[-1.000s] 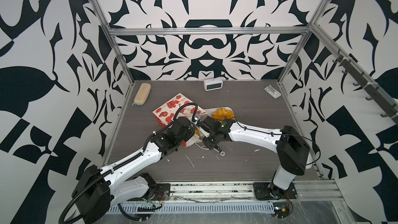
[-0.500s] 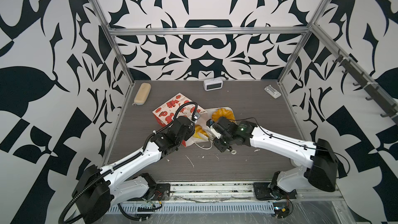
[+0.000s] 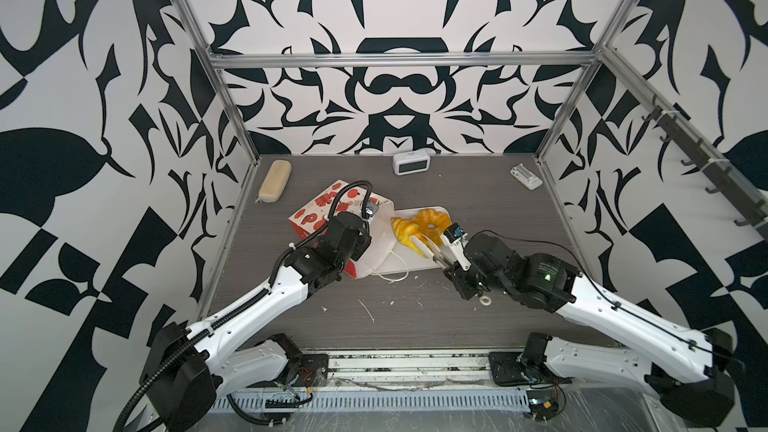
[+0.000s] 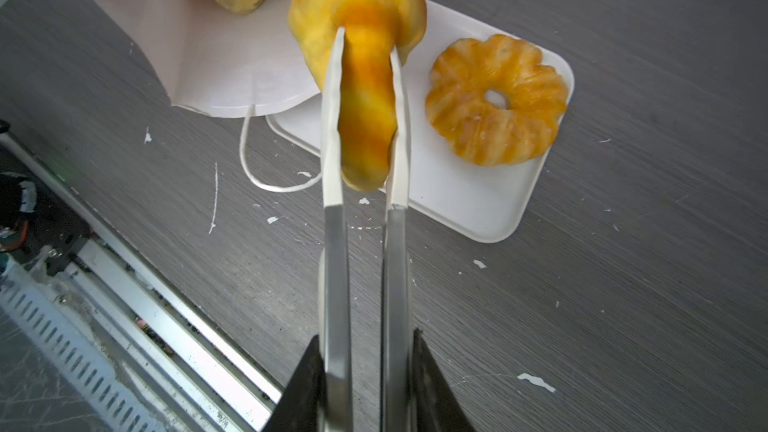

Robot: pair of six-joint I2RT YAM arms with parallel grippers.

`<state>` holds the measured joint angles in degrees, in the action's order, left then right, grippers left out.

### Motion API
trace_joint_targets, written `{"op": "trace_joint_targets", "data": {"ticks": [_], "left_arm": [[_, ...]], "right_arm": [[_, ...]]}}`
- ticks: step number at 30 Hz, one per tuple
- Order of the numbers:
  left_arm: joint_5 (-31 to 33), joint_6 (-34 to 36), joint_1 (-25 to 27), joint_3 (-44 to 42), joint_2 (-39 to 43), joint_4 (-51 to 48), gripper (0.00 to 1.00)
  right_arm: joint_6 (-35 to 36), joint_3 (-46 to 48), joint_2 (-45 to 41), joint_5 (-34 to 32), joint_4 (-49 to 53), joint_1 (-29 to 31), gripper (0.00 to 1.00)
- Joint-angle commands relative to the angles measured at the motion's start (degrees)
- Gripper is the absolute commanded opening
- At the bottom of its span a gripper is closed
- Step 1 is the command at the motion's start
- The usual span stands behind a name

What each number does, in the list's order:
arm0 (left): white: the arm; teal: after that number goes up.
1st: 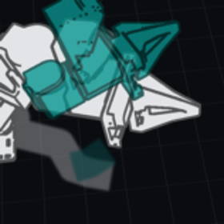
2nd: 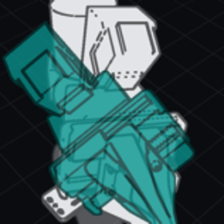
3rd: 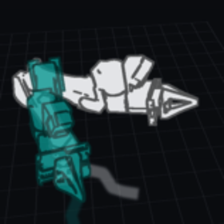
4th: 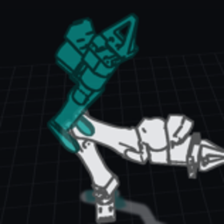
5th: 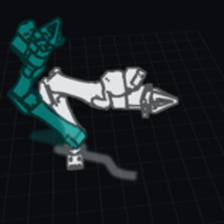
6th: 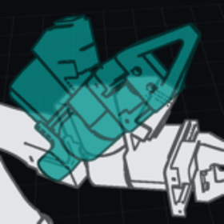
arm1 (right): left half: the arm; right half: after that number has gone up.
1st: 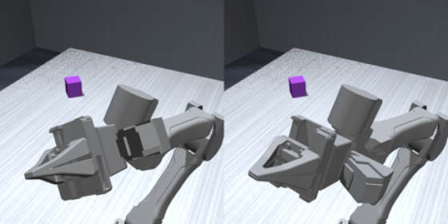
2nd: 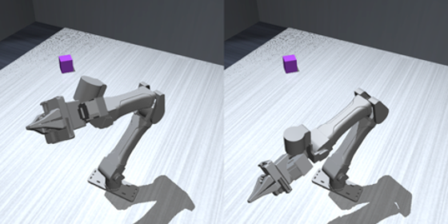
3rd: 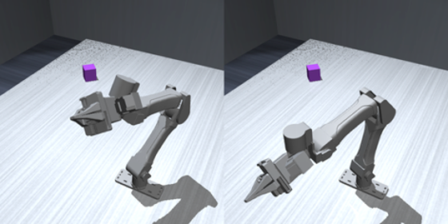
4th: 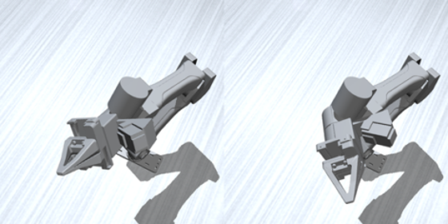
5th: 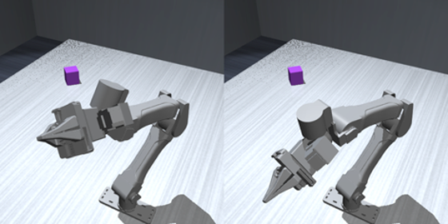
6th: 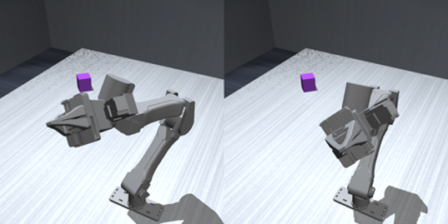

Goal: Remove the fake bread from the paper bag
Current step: 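Lift the croissant out of the bag with the right tongs, then lower the croissant onto the white tray and open the right tongs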

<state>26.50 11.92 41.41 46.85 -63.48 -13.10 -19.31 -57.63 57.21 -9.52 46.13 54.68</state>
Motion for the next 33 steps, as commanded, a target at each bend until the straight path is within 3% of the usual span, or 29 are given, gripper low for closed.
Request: {"op": "trace_joint_targets", "data": {"ticks": [1,12,16,28,33], "left_arm": [[1.5,-2.1,-0.4,2.0,3.2,-3.1,0.00],[4.3,-2.4,-1.3,-0.7,13.2,-6.6,0.00],[4.5,-2.6,-1.6,-1.6,14.1,-7.1,0.00],[2.9,-3.8,-3.6,-0.2,9.6,-5.8,0.00],[2.5,-3.4,-3.8,0.2,9.5,-5.2,0.00]], "right_arm": [[0.2,-1.7,1.9,-5.4,-4.4,-0.7,0.22],[0.1,-0.5,9.8,-3.1,-17.6,-4.9,0.22],[-0.2,0.4,6.1,-3.1,-21.1,-5.4,0.21],[-1.9,4.1,-6.1,-2.6,-17.3,-7.4,0.21],[-1.8,5.3,-3.2,-2.2,-17.6,-7.7,0.21]]}}
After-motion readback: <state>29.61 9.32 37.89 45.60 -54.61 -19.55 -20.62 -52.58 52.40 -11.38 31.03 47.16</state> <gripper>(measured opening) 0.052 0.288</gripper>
